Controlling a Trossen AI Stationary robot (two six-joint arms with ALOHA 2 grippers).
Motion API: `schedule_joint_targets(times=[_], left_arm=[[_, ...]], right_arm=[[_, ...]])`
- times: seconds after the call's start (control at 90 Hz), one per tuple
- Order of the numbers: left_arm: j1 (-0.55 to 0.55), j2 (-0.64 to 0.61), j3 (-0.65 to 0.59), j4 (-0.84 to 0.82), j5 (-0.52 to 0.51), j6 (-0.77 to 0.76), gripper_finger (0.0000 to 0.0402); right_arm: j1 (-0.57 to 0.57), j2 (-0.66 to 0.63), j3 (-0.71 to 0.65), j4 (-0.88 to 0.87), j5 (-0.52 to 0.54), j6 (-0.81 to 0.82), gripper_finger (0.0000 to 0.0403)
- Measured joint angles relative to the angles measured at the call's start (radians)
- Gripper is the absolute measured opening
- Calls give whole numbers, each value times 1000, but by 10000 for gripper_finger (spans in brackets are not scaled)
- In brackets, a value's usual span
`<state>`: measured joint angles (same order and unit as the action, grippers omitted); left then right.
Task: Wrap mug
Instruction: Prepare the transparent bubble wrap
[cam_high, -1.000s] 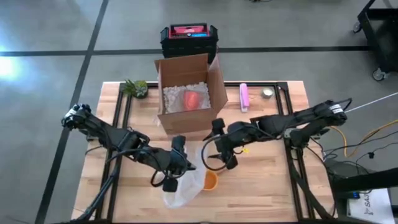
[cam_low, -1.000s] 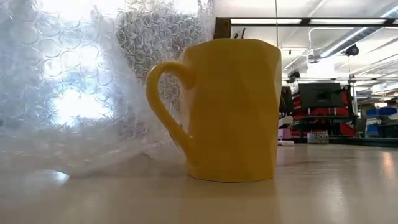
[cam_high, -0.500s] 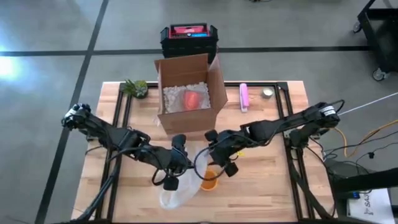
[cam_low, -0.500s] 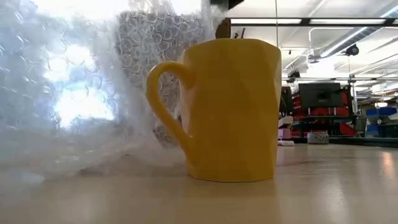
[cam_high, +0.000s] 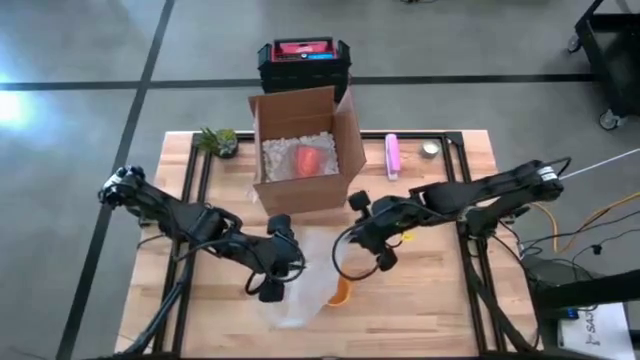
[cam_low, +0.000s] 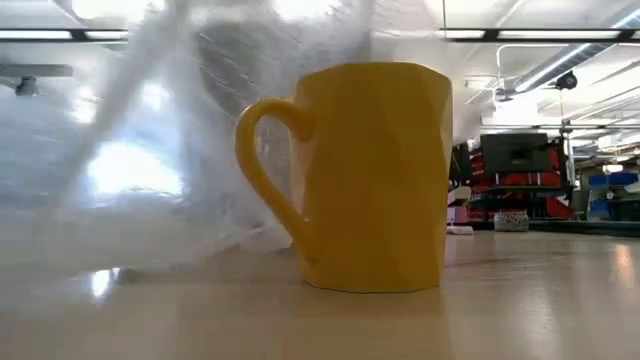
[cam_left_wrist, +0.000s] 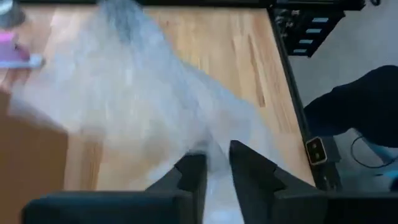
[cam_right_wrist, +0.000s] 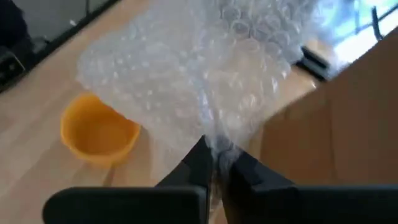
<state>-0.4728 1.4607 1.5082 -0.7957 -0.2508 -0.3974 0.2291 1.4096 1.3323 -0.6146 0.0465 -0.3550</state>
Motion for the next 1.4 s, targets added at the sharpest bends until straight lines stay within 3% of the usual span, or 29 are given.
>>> schedule_joint_targets(times=[0.167,0.333,0.433,0.711,0.911,1.078,1.278,1.4], left_arm=[[-11,-41,0,-129,98,-164,137],[-33,-28,-20,-313,-6,-283,160],[-29,-18,-98,-320,-24,-302,160],[53,-19,-422,-107,-11,-234,130],[174,-19,-601,154,159,-129,120],[253,-19,-678,256,207,-63,134],[263,-19,-777,359,224,-29,152],[262,-19,-804,411,283,-36,128]], right_arm=[[1,-27,0,-134,10,75,1],[24,-32,0,-237,52,138,0],[46,-33,-8,-269,107,165,0],[80,-34,-50,-297,140,259,0],[95,-34,-108,-295,140,324,0],[101,-34,-163,-287,140,376,0],[101,-34,-239,-243,140,408,0],[100,-34,-283,-202,140,409,0]])
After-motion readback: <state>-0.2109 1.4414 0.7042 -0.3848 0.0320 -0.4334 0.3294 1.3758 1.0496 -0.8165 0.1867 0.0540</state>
